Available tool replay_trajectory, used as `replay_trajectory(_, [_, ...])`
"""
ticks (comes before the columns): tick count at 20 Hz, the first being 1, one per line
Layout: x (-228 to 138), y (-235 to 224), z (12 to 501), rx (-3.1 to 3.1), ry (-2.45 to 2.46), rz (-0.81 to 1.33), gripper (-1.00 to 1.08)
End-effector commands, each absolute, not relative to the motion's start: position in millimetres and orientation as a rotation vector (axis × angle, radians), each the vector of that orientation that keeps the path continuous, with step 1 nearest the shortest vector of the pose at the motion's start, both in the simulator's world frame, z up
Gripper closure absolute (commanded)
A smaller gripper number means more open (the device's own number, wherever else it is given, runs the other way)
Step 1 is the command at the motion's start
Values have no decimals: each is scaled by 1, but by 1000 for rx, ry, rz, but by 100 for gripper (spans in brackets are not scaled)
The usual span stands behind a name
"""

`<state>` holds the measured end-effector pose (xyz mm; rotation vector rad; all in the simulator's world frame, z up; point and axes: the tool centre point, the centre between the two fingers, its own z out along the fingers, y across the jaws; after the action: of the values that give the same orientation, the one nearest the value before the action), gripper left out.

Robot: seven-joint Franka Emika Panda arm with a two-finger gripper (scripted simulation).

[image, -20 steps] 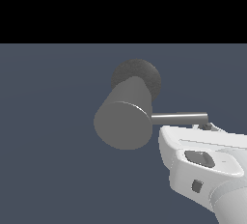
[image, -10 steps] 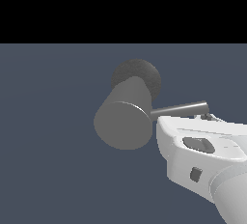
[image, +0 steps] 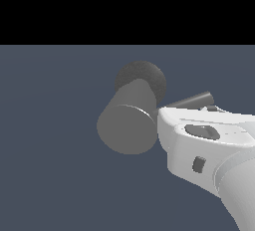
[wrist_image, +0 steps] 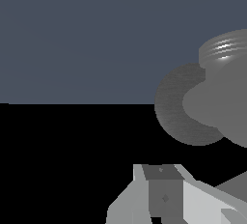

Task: Turn on the faucet by rotating a designated handle.

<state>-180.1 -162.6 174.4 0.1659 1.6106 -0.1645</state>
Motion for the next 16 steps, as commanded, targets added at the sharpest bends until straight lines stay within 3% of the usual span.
replay_trajectory(1, [-174,-150,195,147,1569,-148,108])
replay_trajectory(4, [-173,-148,200,146,1567,-147,108])
replay_trajectory(5, [-180,-159,182,166,1612,-161,108])
replay_trajectory(16, [-174,-138,210,158,1594,-155,108])
